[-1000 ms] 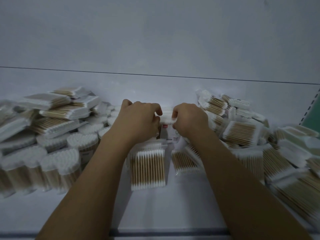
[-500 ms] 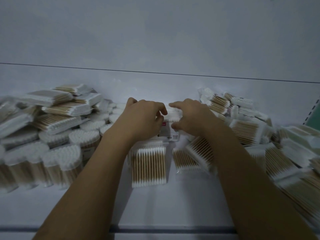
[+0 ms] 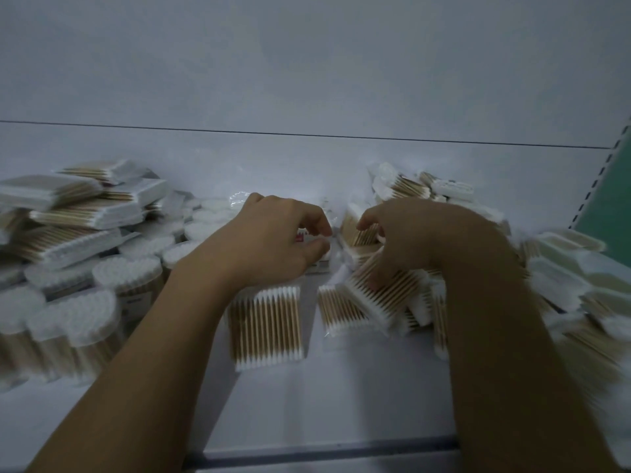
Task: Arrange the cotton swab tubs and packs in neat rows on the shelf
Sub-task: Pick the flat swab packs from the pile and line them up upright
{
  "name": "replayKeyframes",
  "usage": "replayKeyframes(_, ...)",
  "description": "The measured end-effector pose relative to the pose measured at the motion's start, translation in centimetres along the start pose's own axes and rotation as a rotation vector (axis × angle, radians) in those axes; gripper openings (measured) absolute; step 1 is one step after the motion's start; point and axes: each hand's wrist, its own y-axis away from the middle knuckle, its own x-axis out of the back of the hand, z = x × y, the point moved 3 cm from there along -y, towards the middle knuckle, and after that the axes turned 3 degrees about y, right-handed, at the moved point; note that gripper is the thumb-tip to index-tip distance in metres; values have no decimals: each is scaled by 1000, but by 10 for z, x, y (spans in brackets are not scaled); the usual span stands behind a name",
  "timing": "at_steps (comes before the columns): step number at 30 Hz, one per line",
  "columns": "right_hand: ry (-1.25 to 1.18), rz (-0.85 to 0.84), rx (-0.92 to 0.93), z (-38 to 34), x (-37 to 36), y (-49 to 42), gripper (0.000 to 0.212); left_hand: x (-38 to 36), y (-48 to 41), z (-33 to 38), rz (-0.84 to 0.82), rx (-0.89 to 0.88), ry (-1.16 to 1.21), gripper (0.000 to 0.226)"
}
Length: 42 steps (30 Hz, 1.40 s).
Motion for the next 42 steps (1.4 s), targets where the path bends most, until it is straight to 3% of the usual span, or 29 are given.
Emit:
replayKeyframes(5, -83, 53, 2, 0, -11, -17, 75, -3, 0, 0, -18, 11, -21, 21)
replayKeyframes(8, -248, 225, 49, 8, -7, -24, 49, -2, 0, 4, -23, -14, -16, 29)
replayKeyframes(10, -433, 415, 21, 15, -2, -26, 29, -1, 0, 8, 15, -53, 7, 39)
replayKeyframes(12, -788, 553, -25, 20, 0, -26, 15, -1, 0, 10, 79, -106, 0, 49)
replayKeyframes(15, -1229, 629, -60, 17, 2, -24, 14, 1, -2, 14, 167, -139, -50, 58)
replayKeyframes(18, -1447, 597, -23, 5, 7, -23, 19, 9, -3, 14, 403, -191, -58, 33)
replayKeyframes(20, -1562, 552, 39, 0, 9, -20, 28, 15, -2, 11, 541, -156, 95, 19)
replayKeyframes(24, -1425, 630, 187, -2, 10, -17, 20, 21, -3, -6, 602, 5, 547, 9)
replayKeyframes(26, -1402, 648, 278, -8, 12, -17, 12, 24, -3, -9, 563, -1, 517, 8)
replayKeyframes(29, -1367, 682, 293, -14, 14, -16, 20, 26, -3, -10, 492, 26, 478, 11)
replayKeyframes(33, -1502, 707, 196, -12, 11, -18, 12, 23, -1, -6, 504, 114, 536, 37)
replayKeyframes(35, -1669, 641, 199, -12, 9, -20, 17, 24, 1, -4, 575, 157, 692, 52)
replayKeyframes(38, -1757, 522, 271, -19, 7, -24, 23, 24, -2, -5, 606, 164, 749, 36)
replayKeyframes(40, -1650, 499, 280, -21, 2, -30, 32, 23, -5, -6, 597, 154, 686, 23)
replayKeyframes(42, -1371, 580, 245, -19, -2, -32, 57, 23, -5, -8, 596, 131, 649, 22)
